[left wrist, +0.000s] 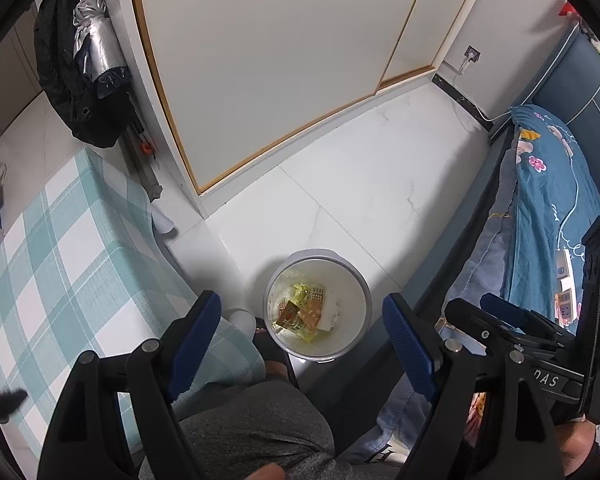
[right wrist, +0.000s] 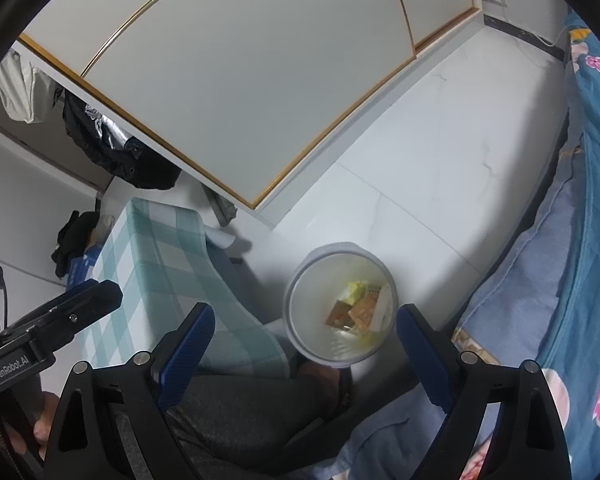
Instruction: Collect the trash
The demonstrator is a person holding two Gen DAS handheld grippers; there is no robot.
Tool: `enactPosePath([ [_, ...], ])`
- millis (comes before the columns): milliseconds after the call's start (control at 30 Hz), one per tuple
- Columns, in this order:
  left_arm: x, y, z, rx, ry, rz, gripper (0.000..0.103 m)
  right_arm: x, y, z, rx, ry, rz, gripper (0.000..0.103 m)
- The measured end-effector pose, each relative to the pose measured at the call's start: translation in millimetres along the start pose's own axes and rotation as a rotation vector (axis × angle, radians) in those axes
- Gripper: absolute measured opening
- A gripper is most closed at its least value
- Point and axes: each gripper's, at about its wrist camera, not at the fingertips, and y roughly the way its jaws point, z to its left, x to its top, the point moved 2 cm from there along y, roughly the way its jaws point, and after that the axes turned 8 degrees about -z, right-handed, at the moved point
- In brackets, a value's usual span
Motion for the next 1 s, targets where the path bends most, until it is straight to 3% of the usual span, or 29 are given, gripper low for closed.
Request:
enactPosePath([
  [1000, 1.1, -1.8, -0.3, -0.023, -0.006, -0.017, 0.080, -3.5, -1.1, 0.7, -0.010, -0.004, 0.007, 0.093],
])
